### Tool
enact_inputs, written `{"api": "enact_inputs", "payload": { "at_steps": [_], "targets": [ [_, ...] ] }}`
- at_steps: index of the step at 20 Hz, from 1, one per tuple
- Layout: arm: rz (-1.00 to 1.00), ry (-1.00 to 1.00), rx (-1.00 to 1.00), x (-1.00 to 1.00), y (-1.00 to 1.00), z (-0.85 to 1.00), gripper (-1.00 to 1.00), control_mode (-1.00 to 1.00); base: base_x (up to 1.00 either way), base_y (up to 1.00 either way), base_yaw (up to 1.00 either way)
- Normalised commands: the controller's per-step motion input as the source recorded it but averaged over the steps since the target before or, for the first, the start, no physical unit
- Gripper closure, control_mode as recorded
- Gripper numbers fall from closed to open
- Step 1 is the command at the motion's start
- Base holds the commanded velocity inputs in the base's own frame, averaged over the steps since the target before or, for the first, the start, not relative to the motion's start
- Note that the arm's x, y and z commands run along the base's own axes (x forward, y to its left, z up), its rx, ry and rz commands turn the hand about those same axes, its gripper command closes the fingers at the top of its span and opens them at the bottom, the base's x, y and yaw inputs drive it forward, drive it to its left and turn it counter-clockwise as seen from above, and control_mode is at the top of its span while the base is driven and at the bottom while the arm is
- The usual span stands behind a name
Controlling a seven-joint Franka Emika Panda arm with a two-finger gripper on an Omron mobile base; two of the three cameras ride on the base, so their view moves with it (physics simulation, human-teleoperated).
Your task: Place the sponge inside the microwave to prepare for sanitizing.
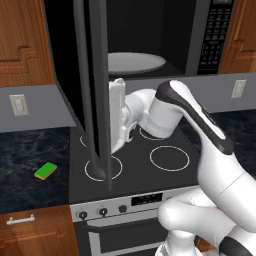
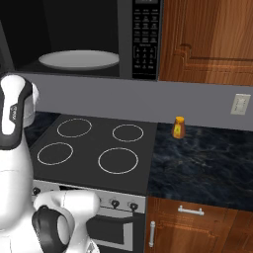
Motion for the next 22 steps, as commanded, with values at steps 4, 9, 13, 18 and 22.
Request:
{"api": "enact_inputs", "payload": {
  "at_steps": [4, 9, 13, 18, 22],
  "targets": [
    [-0.16, 0.0, -0.01, -0.01, 0.21, -0.03, -1.0, -1.0, 0.0, 0.0, 0.0],
    [-0.29, 0.0, -0.06, 0.0, 0.23, -0.01, -1.0, -1.0, 0.0, 0.0, 0.0],
    [-0.29, 0.0, -0.05, 0.0, 0.14, -0.03, -1.0, -1.0, 0.0, 0.0, 0.0],
    [-0.28, 0.0, -0.04, 0.0, 0.06, -0.14, -1.0, -1.0, 0.0, 0.0, 0.0],
    [-0.26, 0.0, -0.04, 0.0, -0.05, -0.24, -1.0, -1.0, 0.0, 0.0, 0.0]
  ]
}}
